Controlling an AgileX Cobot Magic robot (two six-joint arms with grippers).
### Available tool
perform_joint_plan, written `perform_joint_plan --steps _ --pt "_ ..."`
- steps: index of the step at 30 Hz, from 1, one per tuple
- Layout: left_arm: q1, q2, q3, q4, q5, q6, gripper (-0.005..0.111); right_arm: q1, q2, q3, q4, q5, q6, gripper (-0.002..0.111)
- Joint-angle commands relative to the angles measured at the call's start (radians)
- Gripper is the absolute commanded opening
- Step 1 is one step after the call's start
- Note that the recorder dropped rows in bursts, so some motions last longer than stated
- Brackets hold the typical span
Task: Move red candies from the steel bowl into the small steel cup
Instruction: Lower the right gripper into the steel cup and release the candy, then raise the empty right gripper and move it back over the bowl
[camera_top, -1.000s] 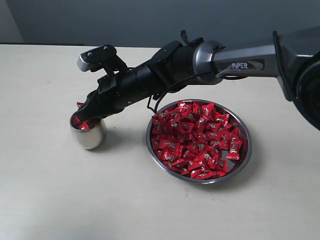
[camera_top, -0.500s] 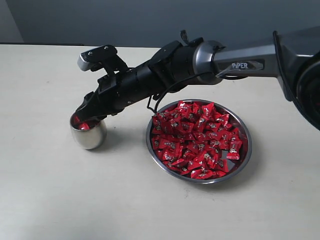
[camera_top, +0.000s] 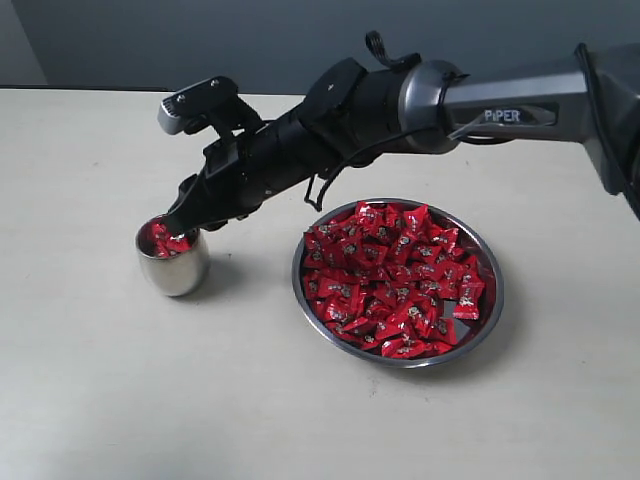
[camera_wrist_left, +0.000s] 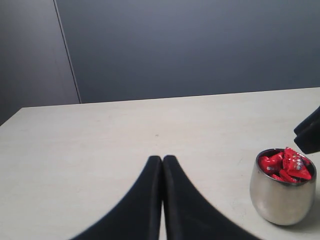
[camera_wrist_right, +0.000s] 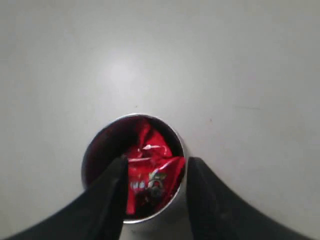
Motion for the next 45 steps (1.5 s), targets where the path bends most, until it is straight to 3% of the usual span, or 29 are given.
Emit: perform_joint_plan --steps 1,13,15,18,20,26,36,40,45 --pt "0.001 -0.004 0.004 0.001 -0.006 -0.001 0.000 -0.004 -0.035 -0.005 -0.009 -0.011 0.003 0.038" --pt "0.001 -0.004 0.004 0.001 -0.006 -0.001 0.000 -0.004 -0.093 -0.005 -0.029 0.002 0.014 0.038" --pt "0.001 -0.004 0.004 0.001 -0.006 -0.001 0.000 -0.004 -0.144 -0.005 -0.138 -0.007 0.064 0.038" --pt "0.001 -0.004 0.004 0.001 -0.006 -0.001 0.000 -0.031 -0.217 -0.005 -0.504 0.007 0.376 0.038" --pt "0.001 -0.004 0.004 0.001 -0.006 -0.001 0.000 -0.069 -0.254 -0.005 -0.598 0.044 0.462 0.038" --pt "0.001 -0.004 0.004 0.001 -0.006 -0.001 0.000 -0.203 -0.338 -0.005 -0.598 0.188 0.543 0.038" --pt "0.001 -0.004 0.004 0.001 -0.006 -0.001 0.000 -0.225 -0.351 0.016 -0.543 0.180 0.545 0.034" --pt "0.001 -0.004 0.004 0.001 -0.004 -0.001 0.000 -0.230 -0.407 0.150 -0.543 0.054 0.552 0.032" --pt "0.001 -0.004 0.004 0.001 -0.004 -0.001 0.000 -0.372 -0.532 0.380 -0.467 -0.020 0.548 0.032"
